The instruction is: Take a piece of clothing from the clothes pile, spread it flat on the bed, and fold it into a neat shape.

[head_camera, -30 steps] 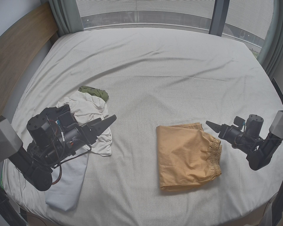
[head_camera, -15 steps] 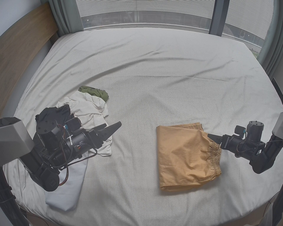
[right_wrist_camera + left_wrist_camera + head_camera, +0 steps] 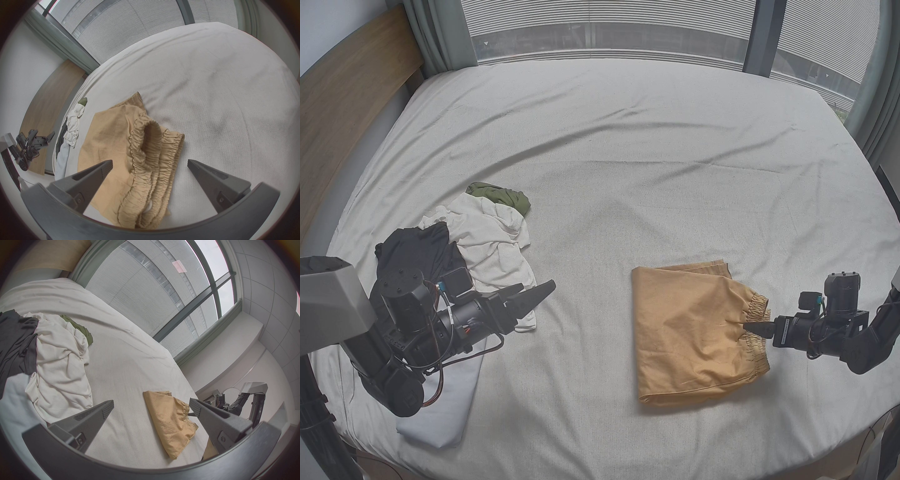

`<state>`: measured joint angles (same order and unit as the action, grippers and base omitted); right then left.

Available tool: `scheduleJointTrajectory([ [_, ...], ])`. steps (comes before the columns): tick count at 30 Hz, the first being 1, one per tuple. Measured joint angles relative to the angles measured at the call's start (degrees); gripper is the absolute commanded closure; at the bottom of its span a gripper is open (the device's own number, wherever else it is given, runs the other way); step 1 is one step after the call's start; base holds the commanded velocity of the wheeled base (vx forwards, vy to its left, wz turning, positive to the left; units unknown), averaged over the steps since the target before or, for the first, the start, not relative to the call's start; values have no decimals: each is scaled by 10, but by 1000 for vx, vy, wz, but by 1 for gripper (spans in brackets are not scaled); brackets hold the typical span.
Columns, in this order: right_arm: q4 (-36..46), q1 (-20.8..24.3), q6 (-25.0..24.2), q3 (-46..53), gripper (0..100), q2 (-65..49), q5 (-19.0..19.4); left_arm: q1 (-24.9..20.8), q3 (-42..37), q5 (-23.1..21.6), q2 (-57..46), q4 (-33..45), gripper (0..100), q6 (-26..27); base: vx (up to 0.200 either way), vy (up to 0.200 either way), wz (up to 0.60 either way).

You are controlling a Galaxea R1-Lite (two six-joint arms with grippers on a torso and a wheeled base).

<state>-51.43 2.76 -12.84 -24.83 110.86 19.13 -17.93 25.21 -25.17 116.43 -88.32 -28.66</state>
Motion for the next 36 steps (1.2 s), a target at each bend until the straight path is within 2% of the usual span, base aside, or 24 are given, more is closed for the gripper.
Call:
scheduleJointTrajectory([
  [17,45,8,2,15,0,0,17,0,-2,0,4,0,0,0,0,0,0],
  [36,40,41,-4,12,0,48,17,0,-2,0,4,0,0,0,0,0,0],
])
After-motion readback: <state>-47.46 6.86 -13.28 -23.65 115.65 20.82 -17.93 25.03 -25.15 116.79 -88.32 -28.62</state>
